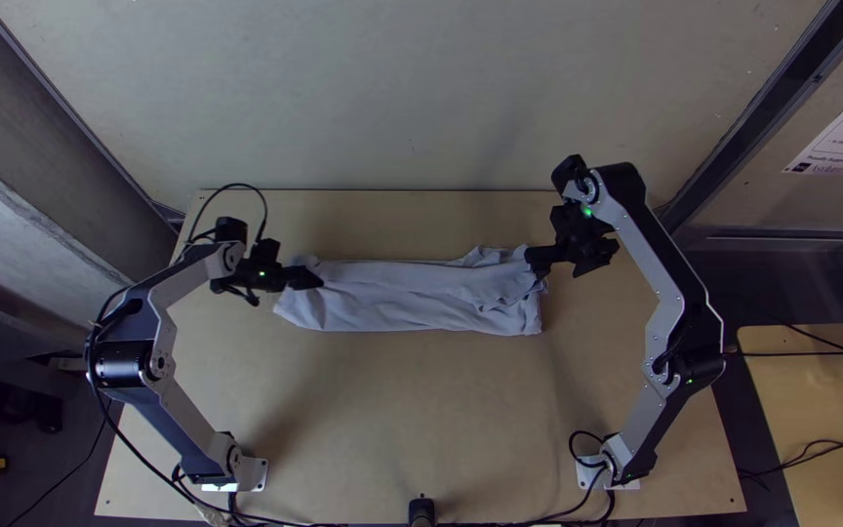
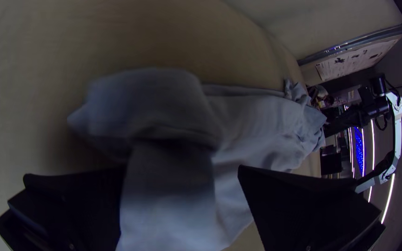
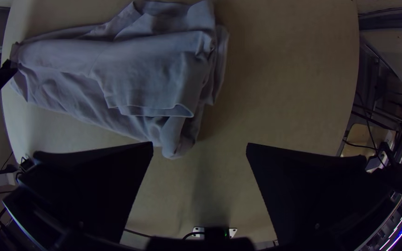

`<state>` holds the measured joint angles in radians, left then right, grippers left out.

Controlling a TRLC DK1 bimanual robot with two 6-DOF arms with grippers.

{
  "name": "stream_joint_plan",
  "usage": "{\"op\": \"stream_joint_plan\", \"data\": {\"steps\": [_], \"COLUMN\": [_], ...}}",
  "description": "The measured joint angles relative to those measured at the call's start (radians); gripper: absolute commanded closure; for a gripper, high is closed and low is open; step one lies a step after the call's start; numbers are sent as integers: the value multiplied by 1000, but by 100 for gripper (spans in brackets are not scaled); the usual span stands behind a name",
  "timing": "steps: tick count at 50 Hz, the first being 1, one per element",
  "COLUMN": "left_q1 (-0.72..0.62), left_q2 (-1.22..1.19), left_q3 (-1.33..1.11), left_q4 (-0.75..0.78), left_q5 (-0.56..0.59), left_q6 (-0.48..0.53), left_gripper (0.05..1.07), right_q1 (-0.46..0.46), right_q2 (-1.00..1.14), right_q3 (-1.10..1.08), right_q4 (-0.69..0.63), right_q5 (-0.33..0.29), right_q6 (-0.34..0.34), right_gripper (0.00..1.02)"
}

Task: Fold the t-shirt

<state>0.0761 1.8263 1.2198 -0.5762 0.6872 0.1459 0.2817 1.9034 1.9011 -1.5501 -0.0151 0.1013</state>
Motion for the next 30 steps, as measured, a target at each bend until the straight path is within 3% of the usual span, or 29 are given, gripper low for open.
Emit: {"op": "stream_joint_plan", "data": {"steps": [3, 5, 8, 9, 11, 23, 30], "left_q1": [-36, -53, -80, -87, -100, -123, -102], "left_q2": [0, 0, 0, 0, 0, 8, -25], "left_q3": [0, 1, 4, 5, 6, 6, 16], "left_q4": [12, 23, 34, 39, 50, 69, -19], "left_q5": [-3, -11, -27, -39, -67, -161, -234], "left_q6": [-29, -48, -77, -88, -108, -157, -141], "left_gripper": [11, 19, 56, 77, 105, 105, 105], "right_q1": [6, 11, 13, 13, 13, 11, 3], "right_q2": [0, -2, -2, -2, -2, -21, -23], "right_q3": [-9, -13, -17, -17, -17, -38, -44], "right_q4": [0, 0, -1, 0, 0, 0, 3], "right_q5": [0, 0, 0, 0, 0, 0, 0], "right_q6": [3, 3, 3, 3, 3, 3, 3], "right_gripper": [10, 10, 10, 10, 10, 10, 10]}}
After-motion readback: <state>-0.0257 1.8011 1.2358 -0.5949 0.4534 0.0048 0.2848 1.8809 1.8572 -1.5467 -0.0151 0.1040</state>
